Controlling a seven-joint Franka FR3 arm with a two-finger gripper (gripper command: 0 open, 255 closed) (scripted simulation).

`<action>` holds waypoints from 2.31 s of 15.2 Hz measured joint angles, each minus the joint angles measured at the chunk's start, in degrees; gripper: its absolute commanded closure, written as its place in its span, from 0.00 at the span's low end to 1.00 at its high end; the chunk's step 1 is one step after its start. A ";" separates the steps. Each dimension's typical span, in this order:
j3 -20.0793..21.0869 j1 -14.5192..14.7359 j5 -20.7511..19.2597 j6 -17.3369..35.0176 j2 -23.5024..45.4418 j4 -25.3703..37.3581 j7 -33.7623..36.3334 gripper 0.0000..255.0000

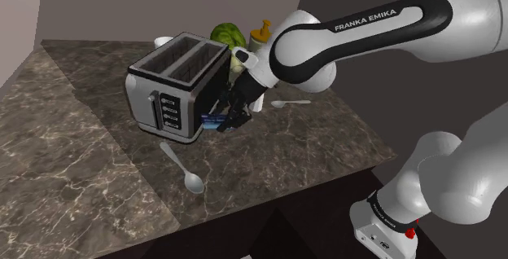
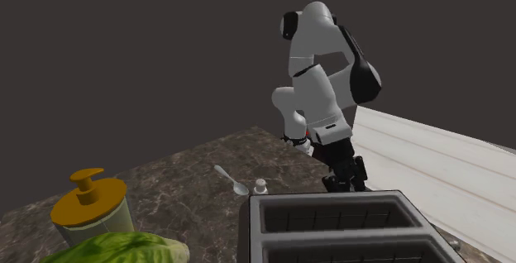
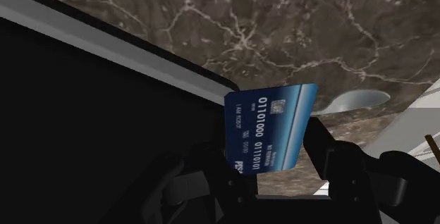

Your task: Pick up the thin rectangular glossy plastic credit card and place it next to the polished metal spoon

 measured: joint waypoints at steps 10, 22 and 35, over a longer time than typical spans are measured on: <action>1.93 4.58 -12.86 1.94 18.82 21.84 15.43 1.00; 0.85 8.77 -19.02 2.99 32.44 36.17 21.40 1.00; 1.75 8.19 -17.62 6.95 35.37 34.65 19.01 1.00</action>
